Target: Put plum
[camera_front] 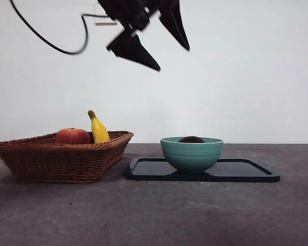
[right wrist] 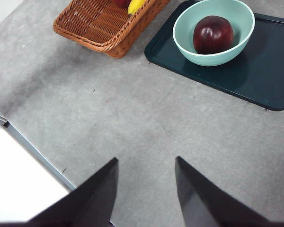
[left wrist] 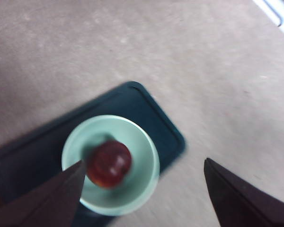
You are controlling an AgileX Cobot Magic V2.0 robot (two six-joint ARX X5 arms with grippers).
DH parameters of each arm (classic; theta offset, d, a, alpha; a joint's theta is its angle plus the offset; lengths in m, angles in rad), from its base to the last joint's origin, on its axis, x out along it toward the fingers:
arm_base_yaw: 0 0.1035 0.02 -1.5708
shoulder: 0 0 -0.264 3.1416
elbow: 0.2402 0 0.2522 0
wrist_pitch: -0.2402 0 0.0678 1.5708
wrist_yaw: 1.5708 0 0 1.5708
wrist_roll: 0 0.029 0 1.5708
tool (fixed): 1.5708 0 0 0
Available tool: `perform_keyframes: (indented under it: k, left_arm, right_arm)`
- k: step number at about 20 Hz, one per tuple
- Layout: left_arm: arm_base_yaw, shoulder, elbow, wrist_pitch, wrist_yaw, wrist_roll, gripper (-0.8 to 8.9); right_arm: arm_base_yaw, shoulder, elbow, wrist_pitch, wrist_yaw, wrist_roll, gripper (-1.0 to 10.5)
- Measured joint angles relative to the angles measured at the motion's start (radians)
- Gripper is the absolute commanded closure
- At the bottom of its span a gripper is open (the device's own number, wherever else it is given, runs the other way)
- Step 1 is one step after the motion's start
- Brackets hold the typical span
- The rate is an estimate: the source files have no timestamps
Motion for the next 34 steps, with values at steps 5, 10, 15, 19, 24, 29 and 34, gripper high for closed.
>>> perform_keyframes:
  k: [5, 10, 15, 19, 24, 29, 34]
  left_arm:
    - [-0.021, 0.150, 0.082, 0.008, -0.028, 0.005, 4.12]
    - [-0.059, 0.256, 0.091, 0.024, -0.105, 0.054, 4.12]
    - [-0.084, 0.303, 0.091, 0.031, -0.178, 0.123, 4.12]
    - [-0.087, 0.338, 0.091, 0.035, -0.180, 0.142, 4.12]
    - [-0.094, 0.352, 0.092, 0.054, -0.181, 0.156, 4.12]
    - [-0.094, 0.354, 0.092, 0.054, -0.181, 0.169, 4.12]
    - [-0.101, 0.375, 0.093, 0.053, -0.181, 0.179, 4.12]
  right_arm:
    - [0.000, 0.000, 0.000, -0.010, 0.000, 0.000, 7.6]
    - [0.000, 0.000, 0.000, -0.012, 0.000, 0.000, 7.6]
    - [0.000, 0.000, 0.000, -0.013, 0.000, 0.000, 7.6]
    - [0.000, 0.000, 0.000, -0.018, 0.000, 0.000, 7.6]
    - [0.000, 0.000, 0.000, -0.018, 0.000, 0.000, 7.6]
    - [0.000, 0.000, 0.000, -0.018, 0.000, 0.000, 7.6]
    - [0.000, 0.000, 0.000, -0.018, 0.002, 0.000, 7.6]
